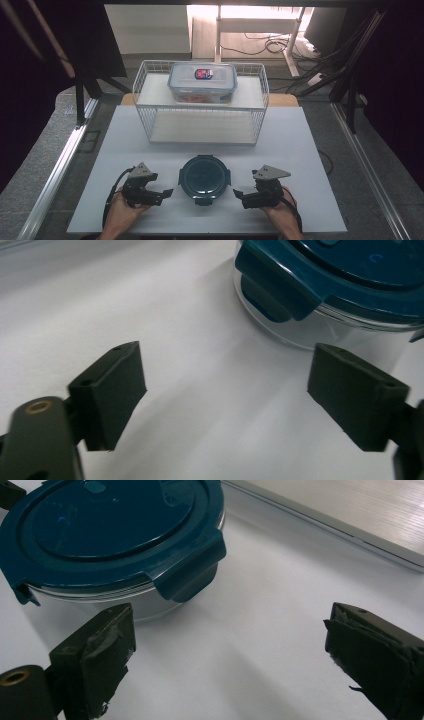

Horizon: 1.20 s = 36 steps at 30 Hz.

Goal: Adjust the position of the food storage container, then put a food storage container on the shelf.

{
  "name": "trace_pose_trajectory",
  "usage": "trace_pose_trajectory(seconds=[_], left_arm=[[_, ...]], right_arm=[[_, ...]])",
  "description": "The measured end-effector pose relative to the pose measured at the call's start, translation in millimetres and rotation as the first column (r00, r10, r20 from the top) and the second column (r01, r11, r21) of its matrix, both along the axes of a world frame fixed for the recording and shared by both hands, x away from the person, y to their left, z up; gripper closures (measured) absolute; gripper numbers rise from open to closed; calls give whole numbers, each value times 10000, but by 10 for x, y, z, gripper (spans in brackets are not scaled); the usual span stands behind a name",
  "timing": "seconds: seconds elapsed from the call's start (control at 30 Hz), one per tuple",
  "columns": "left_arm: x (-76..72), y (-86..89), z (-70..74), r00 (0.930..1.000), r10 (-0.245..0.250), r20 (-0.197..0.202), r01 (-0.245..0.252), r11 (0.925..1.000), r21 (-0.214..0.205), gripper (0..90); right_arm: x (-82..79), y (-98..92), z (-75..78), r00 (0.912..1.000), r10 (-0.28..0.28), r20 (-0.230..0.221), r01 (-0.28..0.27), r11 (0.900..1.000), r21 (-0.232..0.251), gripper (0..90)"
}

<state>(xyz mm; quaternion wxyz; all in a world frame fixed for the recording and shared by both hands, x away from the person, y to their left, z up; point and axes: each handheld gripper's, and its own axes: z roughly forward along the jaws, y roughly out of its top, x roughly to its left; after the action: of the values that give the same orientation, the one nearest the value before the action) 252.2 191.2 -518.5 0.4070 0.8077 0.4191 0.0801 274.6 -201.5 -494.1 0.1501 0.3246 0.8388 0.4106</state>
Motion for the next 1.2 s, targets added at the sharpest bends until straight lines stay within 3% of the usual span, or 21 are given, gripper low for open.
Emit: trace_pose_trajectory(seconds=[0.27, 0.47, 0.63, 0.73, 0.77, 0.83, 1.0, 1.03, 1.2], left_arm=[[1, 28, -9, 10000, -32, 71, 32, 10000, -54, 84], [12, 60, -26, 9986, 93, 526, -90, 9999, -66, 61], [40, 38, -42, 9974, -64, 714, 56, 9999, 113, 50], [55, 33, -18, 9985, -119, 526, 118, 9999, 18, 69], [73, 28, 19, 9995, -177, 270, 183, 9995, -248, 73], [82, 24, 33, 9996, -212, 209, 220, 9991, -367, 74], [120, -34, 122, 9984, -543, 146, 553, 9958, -732, 60], [146, -84, 174, 9972, -735, 161, 746, 9935, -863, 50], [212, -180, 231, 9929, -1189, -11, 1182, 9878, -1017, 31]], right_arm=[[14, -3, -24, 9999, 68, -143, -68, 10000, 51, 50], [32, -14, -16, 9999, 113, -83, -112, 9999, 35, 32], [50, 4, -18, 9986, 272, -463, -257, 9992, 318, 12], [52, 30, -2, 9980, 307, -559, -297, 9994, 183, 12], [58, 59, 27, 9973, 315, -660, -316, 9995, -3, 11], [60, 75, 41, 9973, 284, -683, -289, 9996, -74, 9], [111, 125, 118, 9914, 332, -1266, -280, 9987, 430, 1], [137, 142, 155, 9860, 433, -1611, -308, 9964, 792, 1], [188, 190, 212, 9813, 526, -1851, -353, 9948, 955, 19]])
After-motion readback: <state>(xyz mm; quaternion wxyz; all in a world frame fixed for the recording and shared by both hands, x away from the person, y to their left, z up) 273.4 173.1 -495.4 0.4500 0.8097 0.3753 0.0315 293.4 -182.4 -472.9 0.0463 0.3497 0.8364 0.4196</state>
